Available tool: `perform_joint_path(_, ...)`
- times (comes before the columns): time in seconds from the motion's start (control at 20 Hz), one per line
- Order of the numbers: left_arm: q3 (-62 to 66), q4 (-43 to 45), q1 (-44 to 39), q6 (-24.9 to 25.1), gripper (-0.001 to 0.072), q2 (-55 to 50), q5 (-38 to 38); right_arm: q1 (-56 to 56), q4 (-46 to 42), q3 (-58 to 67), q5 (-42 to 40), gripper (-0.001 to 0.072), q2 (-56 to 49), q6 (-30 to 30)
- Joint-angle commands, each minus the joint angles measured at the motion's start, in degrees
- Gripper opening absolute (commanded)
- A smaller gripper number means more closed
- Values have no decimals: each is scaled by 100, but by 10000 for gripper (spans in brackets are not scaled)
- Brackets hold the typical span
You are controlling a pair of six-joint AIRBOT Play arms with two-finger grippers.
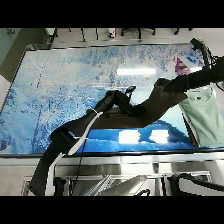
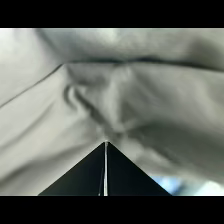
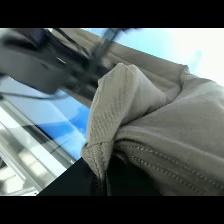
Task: Fold the shirts.
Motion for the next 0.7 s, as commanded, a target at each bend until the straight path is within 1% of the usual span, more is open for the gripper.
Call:
perform_joint_path(0.0,105,107,385,542,15,584,1211,24,-94,4,-7,19,-4,186)
perform_joint_path(0.05,76,409,542,621,15,914,1593,26,-85,4,-9,19,0,262)
perform_joint_path(0.1,-48,737,713,678,14,1307,1801,35,-44,4,-31,19,4,313)
perform_joint_path(0.15,-282,1021,933,697,15,1821,1849,61,7,4,-70,19,4,411)
perform_joint_path(0.2,-590,1185,1185,726,15,2367,1794,114,42,4,-72,19,4,472)
perform_joint_path(0.35,-1794,1191,2210,765,15,4251,1471,610,63,4,153,20,2,732)
perform_joint_path(0.5,-3206,1196,3512,785,15,6214,986,1731,61,2,1058,19,-68,1003)
perform_joint_path(0.6,-4131,1185,4328,828,15,7366,706,2736,57,-15,1926,20,-319,1209)
perform_joint_path(0.65,-4572,1174,4647,828,15,7849,555,3335,57,-57,2544,20,-557,1419)
